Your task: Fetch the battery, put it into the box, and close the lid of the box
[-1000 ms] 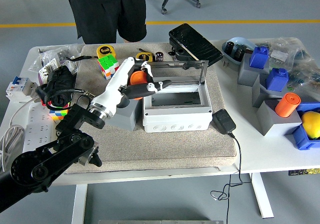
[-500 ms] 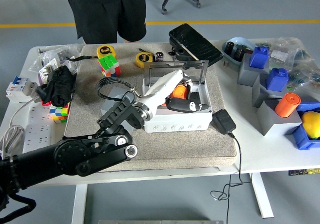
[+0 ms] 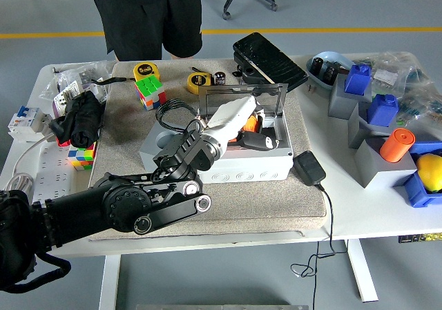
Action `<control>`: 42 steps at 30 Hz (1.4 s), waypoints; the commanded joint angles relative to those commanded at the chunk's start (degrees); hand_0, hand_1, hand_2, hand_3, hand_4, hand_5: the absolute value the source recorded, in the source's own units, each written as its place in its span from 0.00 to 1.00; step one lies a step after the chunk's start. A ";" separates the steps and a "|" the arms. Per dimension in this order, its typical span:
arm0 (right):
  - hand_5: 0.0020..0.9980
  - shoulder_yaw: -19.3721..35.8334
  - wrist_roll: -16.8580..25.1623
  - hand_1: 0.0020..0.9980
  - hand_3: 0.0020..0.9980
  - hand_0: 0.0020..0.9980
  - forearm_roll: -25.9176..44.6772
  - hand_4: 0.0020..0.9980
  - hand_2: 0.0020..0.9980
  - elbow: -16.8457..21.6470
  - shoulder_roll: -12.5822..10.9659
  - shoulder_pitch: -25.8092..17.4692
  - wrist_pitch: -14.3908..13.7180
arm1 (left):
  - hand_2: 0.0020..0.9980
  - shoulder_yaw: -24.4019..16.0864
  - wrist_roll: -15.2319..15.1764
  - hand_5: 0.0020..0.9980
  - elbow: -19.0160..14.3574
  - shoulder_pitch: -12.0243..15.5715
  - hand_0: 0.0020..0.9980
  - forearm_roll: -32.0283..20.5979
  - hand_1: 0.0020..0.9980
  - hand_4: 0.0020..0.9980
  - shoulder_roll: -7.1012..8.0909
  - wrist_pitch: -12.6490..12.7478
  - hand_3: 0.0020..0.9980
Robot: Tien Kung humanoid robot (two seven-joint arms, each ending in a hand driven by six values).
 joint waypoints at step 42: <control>0.48 1.61 0.06 0.64 0.59 0.58 -0.77 0.95 0.67 0.14 0.24 -0.08 -0.01 | 0.60 -9.19 -3.79 0.60 -9.63 5.77 0.45 0.95 0.62 1.00 4.53 -2.42 0.60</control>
